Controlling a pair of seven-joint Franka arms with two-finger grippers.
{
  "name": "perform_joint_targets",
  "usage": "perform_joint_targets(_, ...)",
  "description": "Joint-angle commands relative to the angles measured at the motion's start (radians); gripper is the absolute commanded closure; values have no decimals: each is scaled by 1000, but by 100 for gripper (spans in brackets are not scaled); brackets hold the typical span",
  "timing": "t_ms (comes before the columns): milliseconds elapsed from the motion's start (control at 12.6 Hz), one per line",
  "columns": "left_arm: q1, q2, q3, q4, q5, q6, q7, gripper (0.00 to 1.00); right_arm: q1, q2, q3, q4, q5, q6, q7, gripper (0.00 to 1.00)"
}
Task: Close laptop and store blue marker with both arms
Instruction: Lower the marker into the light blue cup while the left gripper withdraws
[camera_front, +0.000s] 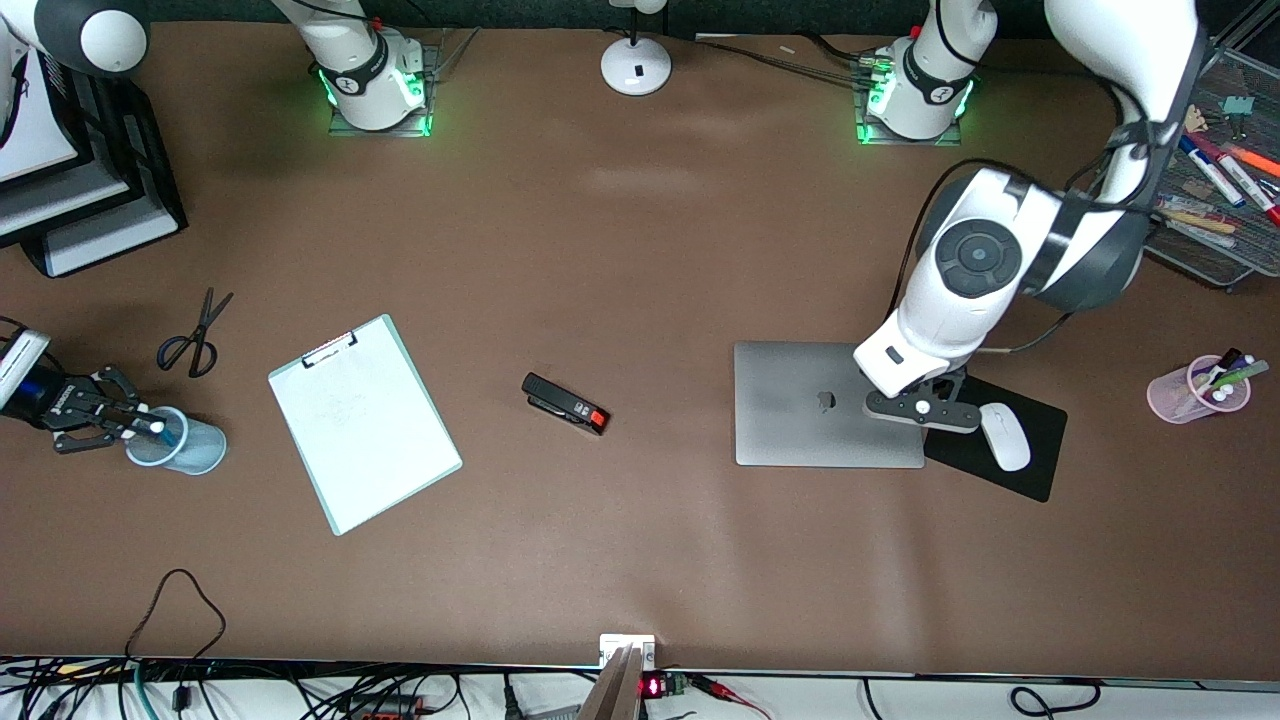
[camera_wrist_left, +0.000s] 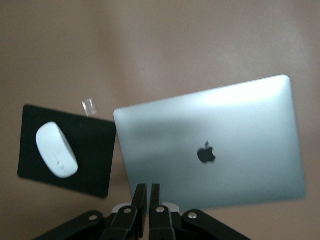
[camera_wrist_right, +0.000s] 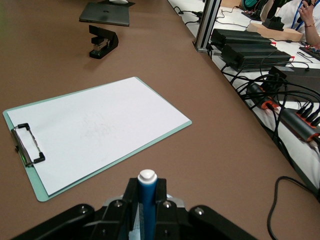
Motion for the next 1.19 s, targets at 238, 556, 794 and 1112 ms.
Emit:
perform_joint_targets(238, 28, 3, -9, 132, -92, -203, 129, 17, -14, 49, 8, 44, 25, 17, -31, 89)
perform_joint_targets(556, 48, -22, -11, 170, -155, -263, 131, 0, -12, 52, 8, 44, 25, 18, -29, 87)
perform_joint_targets(794, 48, -33, -11, 271, -157, -370, 131, 0, -9, 47, 7, 44, 23, 26, -9, 0)
perform_joint_targets(1112, 57, -33, -6, 354, -153, -468, 144, 0, -9, 26, 5, 45, 17, 18, 29, 0)
